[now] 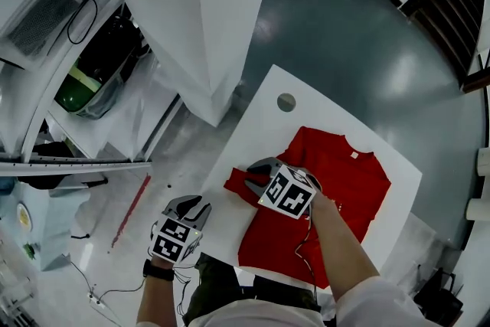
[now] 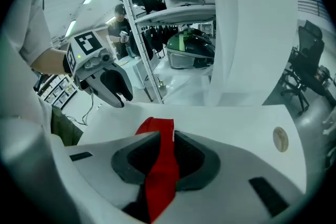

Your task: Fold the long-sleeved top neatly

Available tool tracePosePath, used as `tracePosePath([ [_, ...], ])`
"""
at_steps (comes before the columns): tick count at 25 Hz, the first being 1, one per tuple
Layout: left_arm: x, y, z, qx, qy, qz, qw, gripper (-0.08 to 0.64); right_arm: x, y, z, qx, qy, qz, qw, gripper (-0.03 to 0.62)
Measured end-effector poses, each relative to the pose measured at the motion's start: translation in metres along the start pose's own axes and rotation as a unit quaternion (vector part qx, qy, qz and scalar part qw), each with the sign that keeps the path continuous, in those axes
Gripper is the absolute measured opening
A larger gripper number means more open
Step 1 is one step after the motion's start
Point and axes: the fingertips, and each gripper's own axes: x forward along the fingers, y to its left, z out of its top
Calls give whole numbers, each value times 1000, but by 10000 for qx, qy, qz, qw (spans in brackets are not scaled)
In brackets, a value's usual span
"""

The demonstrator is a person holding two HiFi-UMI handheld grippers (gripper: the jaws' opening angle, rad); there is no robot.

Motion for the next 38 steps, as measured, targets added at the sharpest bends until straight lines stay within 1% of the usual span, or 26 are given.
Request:
tracePosePath([
  [5,-6,9,-12,-65,28,-9,10000,112,20,1,-6,89,356,120,9993,88],
  [8,-8,14,-15,-103,27,-2,9999,112,25,1,-9,43,500,95,9987,41],
  [12,-10,19,-16,-134,-2,3,9999,112,27,2,-8,7,522,131,9985,23],
  [16,-11,20,-15,-195,-31,-6,9998,112,19,4,3,-2,400,32,9992,18],
  [18,-10,19,-15,-200,-17,-18,9998,112,11,5,13,-37,280,-74,9996,18],
  [21,-6,18,-13,-109,19,-29,9999,112,-5,3,33,-63,5,-274,9996,18],
  [27,4,2,7,114,6,-170,9998,112,-50,-12,67,-44,-458,-743,9962,18],
  [33,12,-13,27,290,-19,-291,9992,112,-108,-33,79,177,-747,-1280,9888,18],
  [38,21,-30,45,367,-40,-436,9984,112,-164,-49,90,305,-1019,-1727,9792,18],
])
